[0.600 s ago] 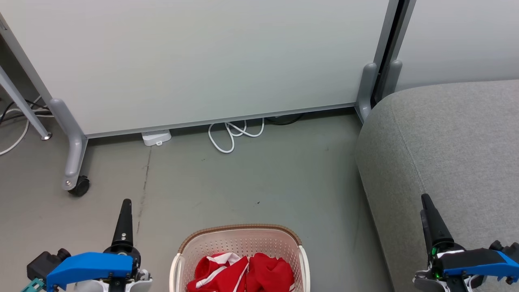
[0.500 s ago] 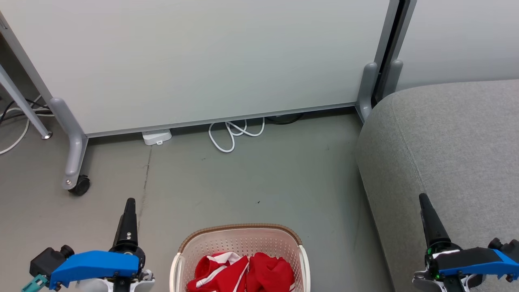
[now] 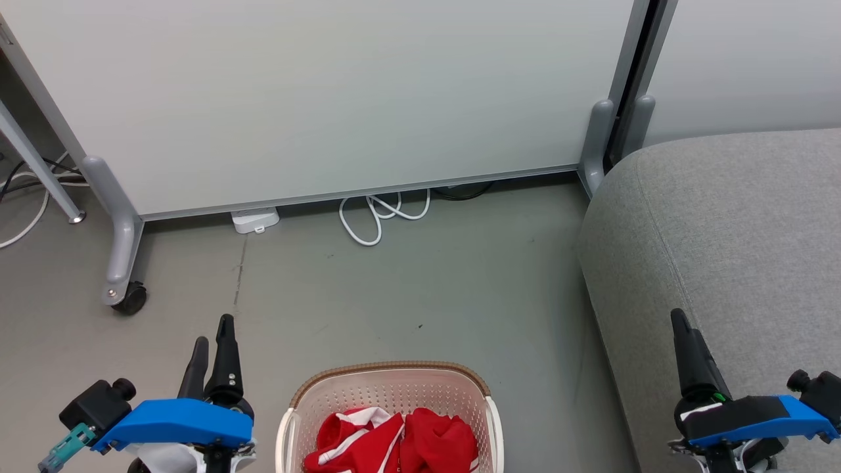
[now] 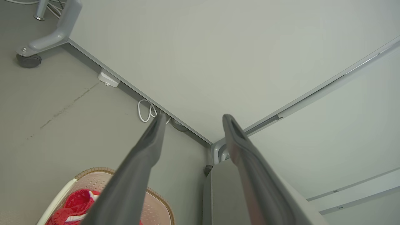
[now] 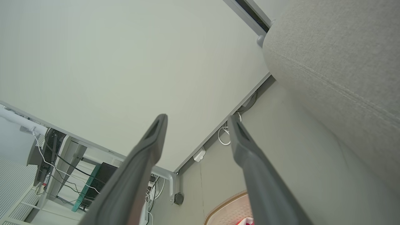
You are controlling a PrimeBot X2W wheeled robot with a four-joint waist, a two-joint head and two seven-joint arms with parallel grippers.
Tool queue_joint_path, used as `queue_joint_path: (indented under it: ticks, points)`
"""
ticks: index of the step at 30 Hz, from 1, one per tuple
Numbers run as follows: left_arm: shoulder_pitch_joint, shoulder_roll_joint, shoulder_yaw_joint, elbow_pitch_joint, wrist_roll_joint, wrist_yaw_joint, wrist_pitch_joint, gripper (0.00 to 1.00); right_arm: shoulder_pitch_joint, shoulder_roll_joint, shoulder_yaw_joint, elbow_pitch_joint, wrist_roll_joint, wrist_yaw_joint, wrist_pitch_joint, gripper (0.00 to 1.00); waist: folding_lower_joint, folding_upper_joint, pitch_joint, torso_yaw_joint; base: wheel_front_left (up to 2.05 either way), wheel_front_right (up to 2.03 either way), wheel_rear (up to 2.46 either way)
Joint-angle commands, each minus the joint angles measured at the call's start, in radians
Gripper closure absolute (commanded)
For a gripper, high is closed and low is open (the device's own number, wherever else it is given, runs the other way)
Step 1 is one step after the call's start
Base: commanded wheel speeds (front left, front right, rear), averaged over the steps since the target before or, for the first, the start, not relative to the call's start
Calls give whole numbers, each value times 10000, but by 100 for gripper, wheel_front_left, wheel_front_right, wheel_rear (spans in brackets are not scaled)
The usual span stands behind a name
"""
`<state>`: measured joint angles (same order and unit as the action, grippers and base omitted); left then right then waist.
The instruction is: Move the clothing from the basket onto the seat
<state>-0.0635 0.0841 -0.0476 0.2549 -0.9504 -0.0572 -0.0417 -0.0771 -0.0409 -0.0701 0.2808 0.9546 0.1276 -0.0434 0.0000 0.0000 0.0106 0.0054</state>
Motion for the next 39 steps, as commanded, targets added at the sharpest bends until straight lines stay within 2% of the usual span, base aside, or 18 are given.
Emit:
queue_joint_path:
  ticks: [1,21,39]
  points:
    - [-269,108,-78,-156,388,55,-124,0,-261,-66,48,-128,-377,24,-108,0,0,0,-3,1,0,0,0]
    - [-311,332,-748,18,3009,276,-773,0,-302,-86,225,20,-3103,30,-552,0,0,0,-24,52,0,0,0]
    - [-330,351,-1007,168,4569,360,-1226,0,-308,-98,274,89,-4942,31,-794,0,0,0,-32,78,0,0,0]
